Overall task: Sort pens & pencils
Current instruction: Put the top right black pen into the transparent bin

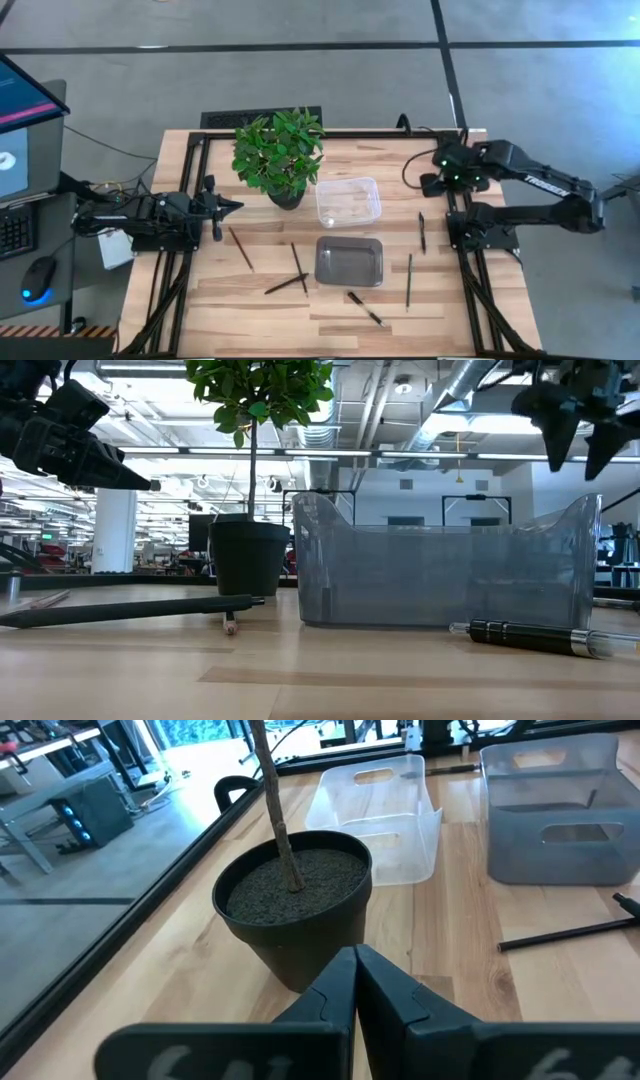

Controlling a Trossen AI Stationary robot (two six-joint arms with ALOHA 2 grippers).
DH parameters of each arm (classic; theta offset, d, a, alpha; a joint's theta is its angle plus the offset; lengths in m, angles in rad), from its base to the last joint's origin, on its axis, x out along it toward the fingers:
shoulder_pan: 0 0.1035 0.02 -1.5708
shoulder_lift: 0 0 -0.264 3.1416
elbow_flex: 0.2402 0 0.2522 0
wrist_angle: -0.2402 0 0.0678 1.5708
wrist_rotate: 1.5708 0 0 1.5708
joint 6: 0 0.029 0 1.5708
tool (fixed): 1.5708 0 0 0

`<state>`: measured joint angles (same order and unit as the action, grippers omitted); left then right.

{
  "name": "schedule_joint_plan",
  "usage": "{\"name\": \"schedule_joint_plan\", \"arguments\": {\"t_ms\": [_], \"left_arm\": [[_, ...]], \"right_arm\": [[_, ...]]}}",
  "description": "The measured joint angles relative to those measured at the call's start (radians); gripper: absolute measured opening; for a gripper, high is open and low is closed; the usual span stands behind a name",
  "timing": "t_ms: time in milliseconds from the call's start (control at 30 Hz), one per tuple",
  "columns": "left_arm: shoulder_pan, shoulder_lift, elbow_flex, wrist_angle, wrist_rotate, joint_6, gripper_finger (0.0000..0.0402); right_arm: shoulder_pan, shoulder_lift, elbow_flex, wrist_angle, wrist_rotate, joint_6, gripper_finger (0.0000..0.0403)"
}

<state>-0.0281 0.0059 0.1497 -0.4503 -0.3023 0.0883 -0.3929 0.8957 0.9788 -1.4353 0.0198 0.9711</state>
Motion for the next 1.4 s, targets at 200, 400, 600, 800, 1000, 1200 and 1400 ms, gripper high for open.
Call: {"name": "schedule_joint_plan", "arguments": {"t_ms": [200, 400, 600, 800, 1000, 1200, 1400], "left_arm": [[0.000, 0.000, 0.000, 0.000, 0.002, -0.004, 0.0000], [0.000, 0.000, 0.000, 0.000, 0.002, -0.005, 0.0000], [0.000, 0.000, 0.000, 0.000, 0.003, -0.089, 0.0000], [0.000, 0.000, 0.000, -0.001, 0.003, -0.164, 0.0000], [0.000, 0.000, 0.001, -0.003, 0.007, -0.163, 0.0000], [0.000, 0.000, 0.001, -0.005, 0.007, -0.162, 0.0000], [0.000, 0.000, 0.001, -0.006, 0.007, -0.163, 0.0000]], "right_arm": [[0.125, 0.001, -0.087, 0.074, 0.008, 0.125, 0.0286], [0.231, 0.001, -0.191, 0.203, 0.011, 0.194, 0.0286], [0.308, 0.010, -0.290, 0.337, 0.011, 0.235, 0.0286], [0.350, 0.040, -0.311, 0.337, 0.011, 0.293, 0.0286], [0.393, 0.102, -0.311, 0.341, 0.011, 0.334, 0.0286], [0.412, 0.193, -0.313, 0.350, 0.030, 0.303, 0.0286], [0.403, 0.223, -0.352, 0.375, 0.030, 0.269, 0.0286]]}}
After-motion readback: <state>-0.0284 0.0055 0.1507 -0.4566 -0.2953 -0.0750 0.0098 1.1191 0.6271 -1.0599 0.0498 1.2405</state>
